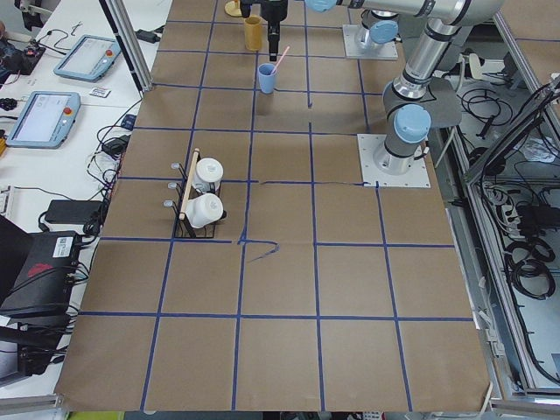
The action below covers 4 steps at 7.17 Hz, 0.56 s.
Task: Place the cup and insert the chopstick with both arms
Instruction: 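Open the right gripper and raise it away from the cup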
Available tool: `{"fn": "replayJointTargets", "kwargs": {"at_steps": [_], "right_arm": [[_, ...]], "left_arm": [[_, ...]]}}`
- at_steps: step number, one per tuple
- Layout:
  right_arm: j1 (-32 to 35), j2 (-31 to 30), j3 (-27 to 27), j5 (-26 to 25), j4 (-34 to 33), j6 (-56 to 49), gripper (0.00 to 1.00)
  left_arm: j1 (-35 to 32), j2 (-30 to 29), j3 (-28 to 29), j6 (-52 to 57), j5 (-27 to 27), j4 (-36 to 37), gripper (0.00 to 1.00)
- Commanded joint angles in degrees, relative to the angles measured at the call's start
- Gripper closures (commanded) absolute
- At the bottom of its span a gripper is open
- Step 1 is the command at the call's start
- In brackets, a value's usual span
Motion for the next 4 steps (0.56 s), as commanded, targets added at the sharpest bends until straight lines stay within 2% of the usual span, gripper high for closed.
{"fn": "replayJointTargets", "kwargs": {"at_steps": [1, 4], "right_arm": [[-1.39, -0.65, 0.04, -0.08, 0.79, -0.83, 0.0], [-1.3, -0.91, 0.48, 0.71, 0.79, -0.31, 0.0]], "left_arm": [[0.12, -0.78, 1.33, -0.13, 0.72, 0.14, 0.0], [0.12, -5.61, 7.58, -1.0, 0.03, -0.04, 0.0]]}}
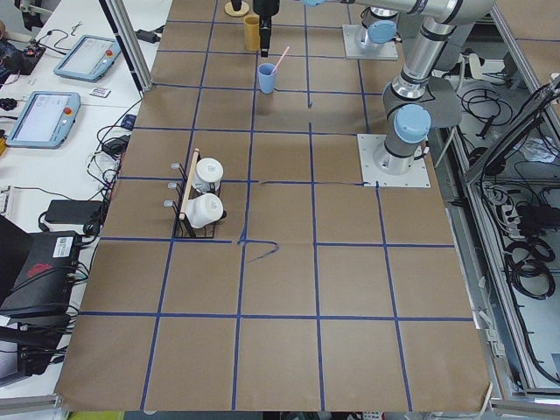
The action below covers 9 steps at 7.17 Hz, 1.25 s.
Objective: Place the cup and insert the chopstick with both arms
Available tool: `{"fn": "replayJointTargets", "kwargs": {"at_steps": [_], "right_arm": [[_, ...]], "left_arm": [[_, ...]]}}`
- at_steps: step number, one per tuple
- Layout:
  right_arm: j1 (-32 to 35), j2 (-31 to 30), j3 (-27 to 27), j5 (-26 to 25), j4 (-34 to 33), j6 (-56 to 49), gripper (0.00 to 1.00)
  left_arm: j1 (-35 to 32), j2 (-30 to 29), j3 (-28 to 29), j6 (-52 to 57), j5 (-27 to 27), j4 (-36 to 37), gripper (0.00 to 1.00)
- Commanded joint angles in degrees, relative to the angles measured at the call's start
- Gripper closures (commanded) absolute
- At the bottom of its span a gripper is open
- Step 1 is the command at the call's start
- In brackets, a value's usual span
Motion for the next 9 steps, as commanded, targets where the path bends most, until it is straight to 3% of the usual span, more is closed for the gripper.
{"fn": "replayJointTargets", "kwargs": {"at_steps": [1, 9], "right_arm": [[0.3, -0.6, 0.28, 0.32, 0.01, 0.87, 0.0], [0.83, -2.1, 0.28, 0.76, 2.64, 8.79, 0.0]], "left_arm": [[-0.17, -1.85, 1.48, -0.68, -0.59, 0.07, 0.0], [-0.26, -1.32, 1.04, -0.6, -0.68, 0.07, 0.0]]}}
